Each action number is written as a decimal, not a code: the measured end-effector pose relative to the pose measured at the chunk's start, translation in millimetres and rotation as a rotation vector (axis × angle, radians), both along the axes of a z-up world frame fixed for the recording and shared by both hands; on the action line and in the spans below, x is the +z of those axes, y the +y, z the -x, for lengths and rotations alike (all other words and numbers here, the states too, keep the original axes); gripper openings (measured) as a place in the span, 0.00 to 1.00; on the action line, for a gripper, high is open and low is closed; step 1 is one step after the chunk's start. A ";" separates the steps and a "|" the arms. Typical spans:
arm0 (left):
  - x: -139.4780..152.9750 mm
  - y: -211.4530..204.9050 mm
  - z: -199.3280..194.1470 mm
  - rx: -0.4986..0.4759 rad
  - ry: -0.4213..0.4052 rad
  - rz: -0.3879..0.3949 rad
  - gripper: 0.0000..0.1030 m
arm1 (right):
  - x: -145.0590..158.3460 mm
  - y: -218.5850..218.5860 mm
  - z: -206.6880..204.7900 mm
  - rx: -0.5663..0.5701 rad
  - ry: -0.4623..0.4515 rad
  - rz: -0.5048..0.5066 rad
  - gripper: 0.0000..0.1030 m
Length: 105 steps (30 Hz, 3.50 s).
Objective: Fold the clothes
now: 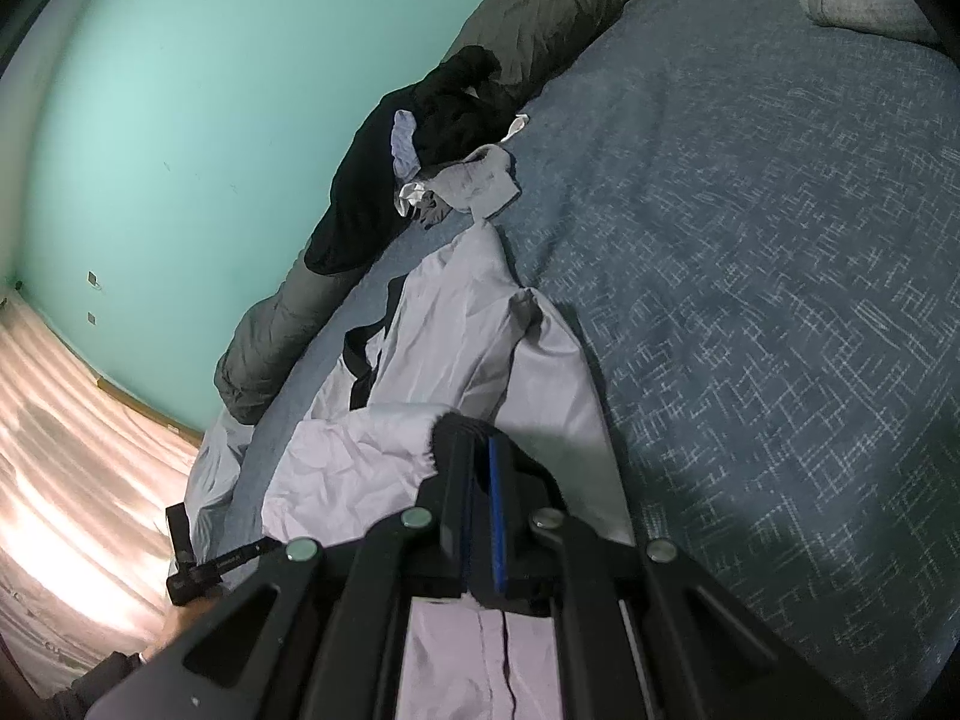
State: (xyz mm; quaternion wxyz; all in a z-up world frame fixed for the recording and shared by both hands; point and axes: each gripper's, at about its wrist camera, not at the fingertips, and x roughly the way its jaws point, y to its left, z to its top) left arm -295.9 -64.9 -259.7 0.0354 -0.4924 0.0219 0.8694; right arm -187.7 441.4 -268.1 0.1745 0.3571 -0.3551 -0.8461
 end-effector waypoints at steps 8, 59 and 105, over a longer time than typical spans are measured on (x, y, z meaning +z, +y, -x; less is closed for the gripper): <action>-16.7 -54.7 -0.6 0.227 -0.028 -0.206 0.44 | -2.4 -11.3 1.2 0.031 -0.007 -0.027 0.04; -13.1 -41.2 25.2 0.003 0.009 -0.087 0.03 | -15.6 -41.9 8.7 0.135 -0.054 -0.018 0.04; -28.8 -40.9 30.3 0.028 0.016 -0.148 0.02 | -21.5 -44.2 10.9 0.116 -0.055 -0.039 0.06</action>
